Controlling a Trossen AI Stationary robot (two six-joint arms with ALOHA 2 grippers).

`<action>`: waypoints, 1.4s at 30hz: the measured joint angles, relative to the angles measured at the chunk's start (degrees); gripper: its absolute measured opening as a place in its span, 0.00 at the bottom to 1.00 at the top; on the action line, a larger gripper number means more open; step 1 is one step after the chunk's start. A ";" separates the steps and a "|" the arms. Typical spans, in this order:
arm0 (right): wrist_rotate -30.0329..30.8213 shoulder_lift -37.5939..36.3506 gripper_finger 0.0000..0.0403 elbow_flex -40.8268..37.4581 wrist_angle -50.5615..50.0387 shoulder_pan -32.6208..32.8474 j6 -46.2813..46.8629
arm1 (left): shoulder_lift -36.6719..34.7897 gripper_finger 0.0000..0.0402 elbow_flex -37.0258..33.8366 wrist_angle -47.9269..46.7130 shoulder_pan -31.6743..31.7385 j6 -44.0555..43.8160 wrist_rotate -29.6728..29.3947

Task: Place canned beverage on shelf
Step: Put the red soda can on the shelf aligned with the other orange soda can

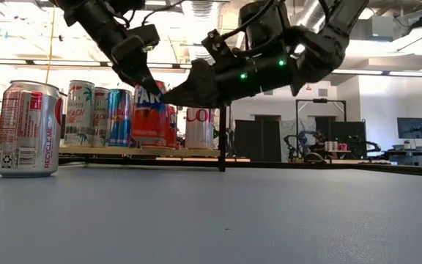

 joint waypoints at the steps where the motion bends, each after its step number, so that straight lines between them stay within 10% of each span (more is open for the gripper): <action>1: -0.02 0.81 0.65 0.11 1.59 0.02 0.16 | -0.78 0.71 0.00 -0.12 0.00 -0.01 0.04; 42: 0.15 8.92 0.65 0.85 14.66 -1.25 4.11 | -0.52 0.71 -2.56 3.77 4.49 0.06 -1.69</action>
